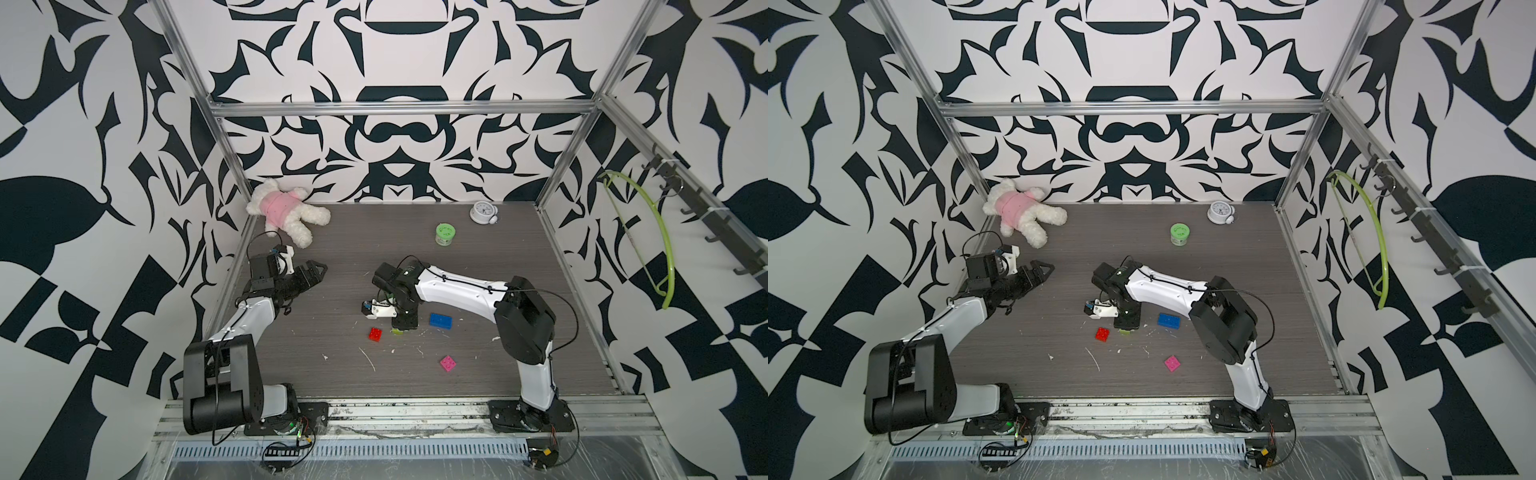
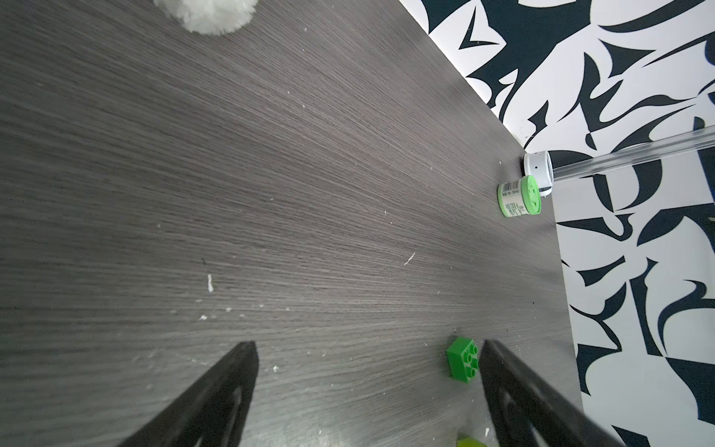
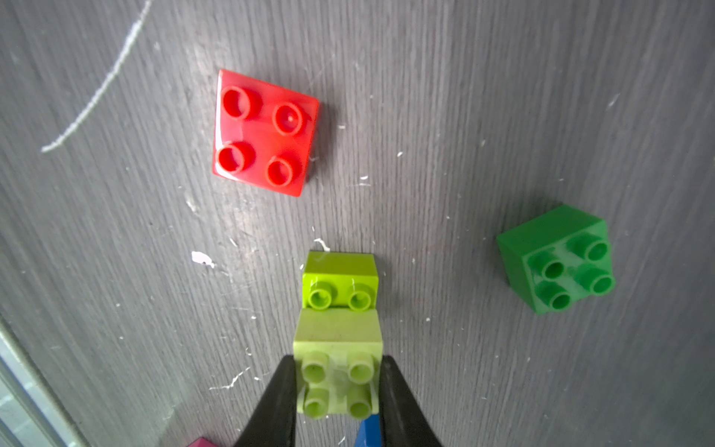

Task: Assemble the letter y with lego
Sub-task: Assemble the lego brick with the lego brick, then move the lego brick at the center of the board.

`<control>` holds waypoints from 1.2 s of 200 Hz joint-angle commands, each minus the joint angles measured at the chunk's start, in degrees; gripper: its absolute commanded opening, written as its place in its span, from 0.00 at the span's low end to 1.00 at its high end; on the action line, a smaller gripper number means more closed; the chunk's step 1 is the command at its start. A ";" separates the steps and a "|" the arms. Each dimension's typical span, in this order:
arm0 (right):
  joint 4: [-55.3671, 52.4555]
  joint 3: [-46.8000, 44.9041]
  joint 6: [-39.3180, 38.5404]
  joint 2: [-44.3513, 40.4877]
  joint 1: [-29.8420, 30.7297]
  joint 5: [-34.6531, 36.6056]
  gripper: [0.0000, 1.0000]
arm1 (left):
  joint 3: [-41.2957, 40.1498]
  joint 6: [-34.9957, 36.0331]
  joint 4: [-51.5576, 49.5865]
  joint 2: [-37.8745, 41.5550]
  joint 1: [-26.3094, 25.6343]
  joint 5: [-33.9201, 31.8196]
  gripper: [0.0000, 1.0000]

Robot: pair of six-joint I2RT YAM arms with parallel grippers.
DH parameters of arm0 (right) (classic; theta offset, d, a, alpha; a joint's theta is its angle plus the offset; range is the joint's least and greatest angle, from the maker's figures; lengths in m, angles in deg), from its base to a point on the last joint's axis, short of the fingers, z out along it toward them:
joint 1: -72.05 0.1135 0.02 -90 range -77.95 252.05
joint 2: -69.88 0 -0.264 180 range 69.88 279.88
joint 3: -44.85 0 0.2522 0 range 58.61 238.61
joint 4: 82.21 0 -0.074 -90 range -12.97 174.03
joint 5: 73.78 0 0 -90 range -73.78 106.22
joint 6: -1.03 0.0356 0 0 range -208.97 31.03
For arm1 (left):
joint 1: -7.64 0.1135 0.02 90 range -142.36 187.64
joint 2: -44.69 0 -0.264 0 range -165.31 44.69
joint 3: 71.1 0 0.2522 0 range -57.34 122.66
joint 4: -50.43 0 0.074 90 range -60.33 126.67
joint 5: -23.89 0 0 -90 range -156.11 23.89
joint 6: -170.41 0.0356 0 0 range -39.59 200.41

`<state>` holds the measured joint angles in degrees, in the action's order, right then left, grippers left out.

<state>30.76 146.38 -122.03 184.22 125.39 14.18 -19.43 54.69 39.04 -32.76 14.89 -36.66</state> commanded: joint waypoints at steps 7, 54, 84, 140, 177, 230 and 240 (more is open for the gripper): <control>-1.53 -4.97 -0.26 2.39 0.19 -0.11 0.00 | -0.82 0.27 0.27 -0.09 0.23 0.81 0.95; -1.56 -4.63 3.27 1.10 -0.18 0.65 0.00 | -0.78 0.23 0.27 -0.12 0.27 0.83 0.95; -1.34 -4.97 4.36 0.88 -0.12 0.72 0.00 | -0.82 0.31 0.27 0.02 0.26 0.79 0.95; -1.14 -4.29 2.01 4.56 0.00 1.88 0.00 | -0.82 0.57 0.27 -0.15 0.26 0.87 0.95; -2.02 -2.61 0.13 3.32 -0.16 2.33 0.00 | -0.75 0.61 0.25 0.01 0.26 0.79 0.94; -4.79 -2.51 -2.74 -0.15 -4.43 2.96 0.00 | -0.80 0.58 0.18 0.11 0.28 0.79 0.94; -5.07 -2.95 -3.32 -0.42 -5.63 3.10 0.00 | -0.80 0.58 0.18 0.15 0.27 0.83 0.94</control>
<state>30.30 145.35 -123.10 183.81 123.07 14.79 -19.43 54.71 39.04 -32.76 14.87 -36.64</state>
